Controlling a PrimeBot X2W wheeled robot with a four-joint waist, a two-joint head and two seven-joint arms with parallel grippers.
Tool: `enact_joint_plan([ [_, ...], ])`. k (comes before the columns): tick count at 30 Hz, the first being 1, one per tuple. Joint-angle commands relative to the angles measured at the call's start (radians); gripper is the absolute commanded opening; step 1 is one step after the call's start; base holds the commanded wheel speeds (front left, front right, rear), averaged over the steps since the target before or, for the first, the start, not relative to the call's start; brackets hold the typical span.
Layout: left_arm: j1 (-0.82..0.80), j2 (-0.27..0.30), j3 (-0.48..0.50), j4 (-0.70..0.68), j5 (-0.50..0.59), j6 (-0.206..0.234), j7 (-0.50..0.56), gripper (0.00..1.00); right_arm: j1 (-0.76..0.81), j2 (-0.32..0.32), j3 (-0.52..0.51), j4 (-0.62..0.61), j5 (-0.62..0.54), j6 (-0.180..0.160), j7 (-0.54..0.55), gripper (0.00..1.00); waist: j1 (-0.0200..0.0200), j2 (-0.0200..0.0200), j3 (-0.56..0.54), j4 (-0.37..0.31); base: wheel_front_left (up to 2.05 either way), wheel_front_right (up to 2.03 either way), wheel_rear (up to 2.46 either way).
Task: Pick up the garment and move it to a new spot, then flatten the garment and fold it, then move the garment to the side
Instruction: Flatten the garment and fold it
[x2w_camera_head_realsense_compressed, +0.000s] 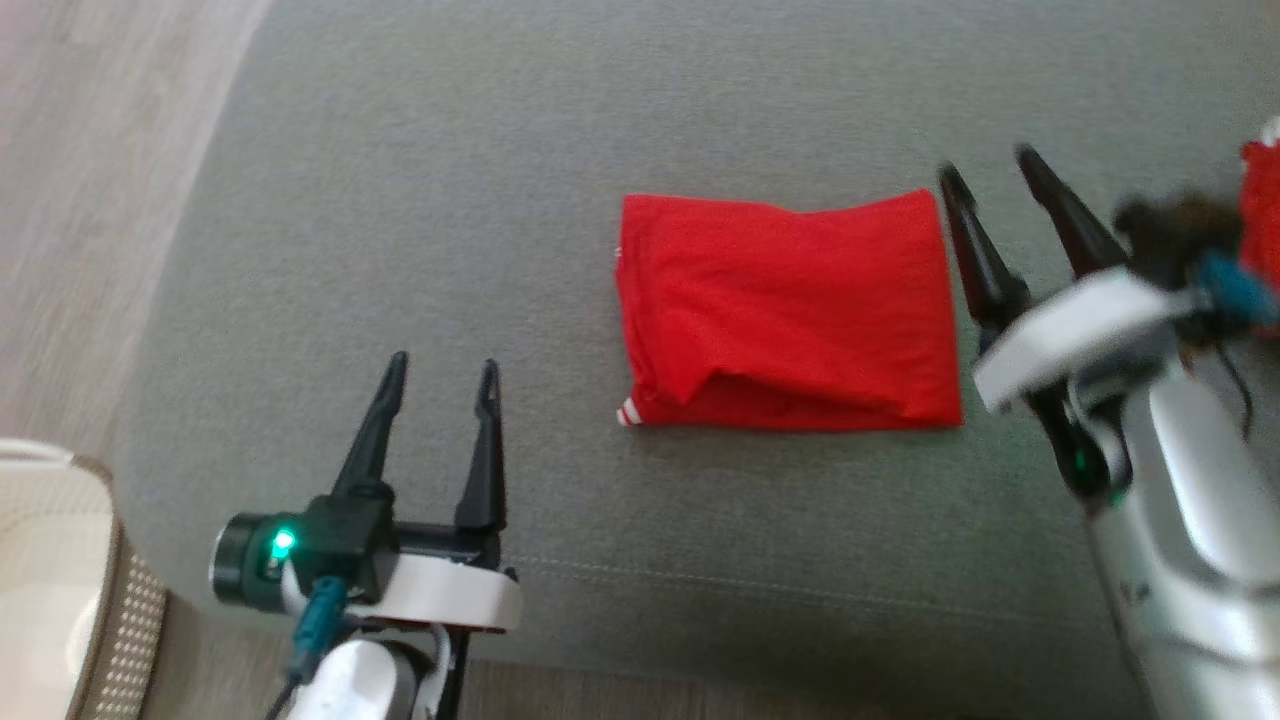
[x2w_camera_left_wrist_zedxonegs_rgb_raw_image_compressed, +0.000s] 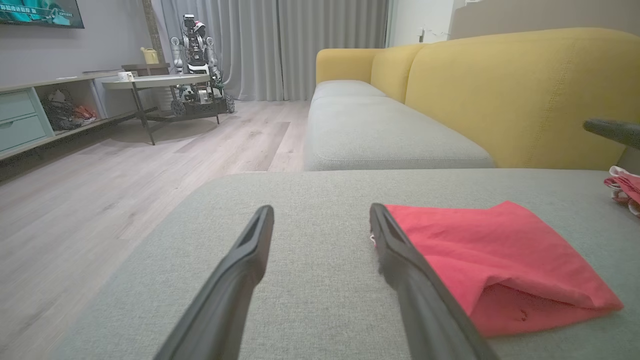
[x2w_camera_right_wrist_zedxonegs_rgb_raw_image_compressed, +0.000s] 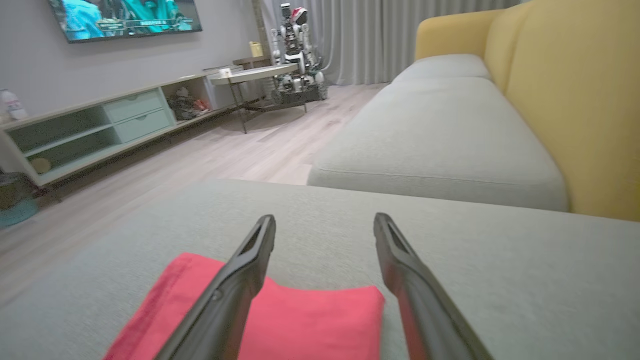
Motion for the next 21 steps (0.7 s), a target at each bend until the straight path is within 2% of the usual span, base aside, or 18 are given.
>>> enact_joint_plan([
  [1,-0.013,-0.004,0.049,-0.035,-0.005,-0.009,-0.005,1.00,-0.001,-0.003,0.005,-0.043,-0.024,0.000,-0.047,1.00,0.0000,0.0000,-0.006,-0.019,0.00,0.00,0.00],
  [4,-0.002,-0.011,0.070,-0.034,-0.006,-0.025,-0.005,1.00,0.076,-0.009,-0.012,-0.047,-0.082,0.000,-0.160,1.00,0.0000,0.0000,-0.016,-0.039,0.00,0.00,0.00],
  [6,0.006,-0.016,0.083,-0.038,-0.003,-0.034,-0.005,1.00,0.125,-0.002,-0.028,-0.056,-0.120,0.000,-0.193,1.00,0.0000,0.0000,-0.024,-0.049,0.00,0.00,0.00],
  [12,0.053,-0.028,0.121,-0.075,0.032,-0.045,-0.005,1.00,0.275,0.060,-0.084,-0.172,-0.189,0.000,-0.204,1.00,0.0000,0.0000,-0.055,-0.079,0.00,0.00,0.00],
  [21,0.113,-0.035,0.144,-0.113,0.076,-0.077,-0.005,1.00,0.404,0.091,-0.102,-0.292,-0.165,0.000,-0.205,1.00,0.0000,0.0000,-0.087,-0.089,0.00,0.00,0.00],
])
